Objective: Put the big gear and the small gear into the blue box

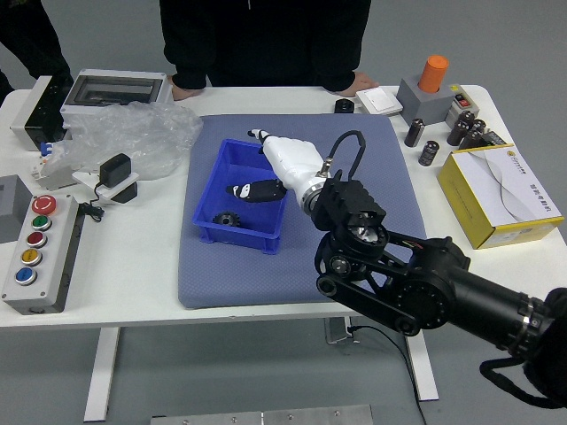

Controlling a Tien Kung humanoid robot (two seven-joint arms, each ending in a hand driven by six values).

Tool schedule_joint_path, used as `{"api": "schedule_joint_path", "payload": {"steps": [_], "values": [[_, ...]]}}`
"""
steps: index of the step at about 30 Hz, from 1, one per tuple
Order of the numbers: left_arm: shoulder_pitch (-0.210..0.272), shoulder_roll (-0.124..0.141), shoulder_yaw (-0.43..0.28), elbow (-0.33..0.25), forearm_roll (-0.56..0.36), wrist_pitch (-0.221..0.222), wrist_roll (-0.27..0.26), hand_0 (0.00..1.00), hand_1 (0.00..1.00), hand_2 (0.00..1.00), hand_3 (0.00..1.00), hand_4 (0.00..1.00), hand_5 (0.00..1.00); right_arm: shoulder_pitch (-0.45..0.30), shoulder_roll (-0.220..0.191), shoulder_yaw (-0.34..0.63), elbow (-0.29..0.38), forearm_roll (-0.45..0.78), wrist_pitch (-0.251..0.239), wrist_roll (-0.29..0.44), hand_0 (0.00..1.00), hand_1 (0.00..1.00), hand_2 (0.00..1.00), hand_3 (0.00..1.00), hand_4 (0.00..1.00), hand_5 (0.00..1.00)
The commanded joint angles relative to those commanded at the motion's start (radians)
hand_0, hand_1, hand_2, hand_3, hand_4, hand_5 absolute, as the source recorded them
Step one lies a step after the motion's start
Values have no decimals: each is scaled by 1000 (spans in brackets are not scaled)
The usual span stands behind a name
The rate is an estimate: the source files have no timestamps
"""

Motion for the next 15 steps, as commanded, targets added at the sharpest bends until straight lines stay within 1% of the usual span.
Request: {"api": "schedule_joint_path", "payload": {"steps": [2,3,8,9,14,15], "values": [[-1,0,1,0,-3,0,0,810,785,795,749,594,250,2,-19,1,1,10,4,0,721,626,738,899,906,524],[-1,0,1,0,-5,0,0,810,785,795,749,595,250,2,-30,0,1,17,6,0,719,621,734,873,898,519],[1,0,5,0,-14,3,1,810,785,795,749,595,250,-6,-72,-3,-5,47,-1,0,719,621,734,873,898,519],[1,0,6,0,-16,3,1,810,785,795,749,594,250,-8,-79,-4,-7,52,-5,0,698,595,692,798,859,501],[-2,2,9,0,-22,5,0,810,785,795,749,594,250,-19,-128,-8,-17,85,-19,0,698,595,692,798,859,501],[-2,3,10,0,-23,5,0,810,785,795,749,594,250,-20,-137,-9,-19,89,-19,0,692,585,681,746,817,482]]}}
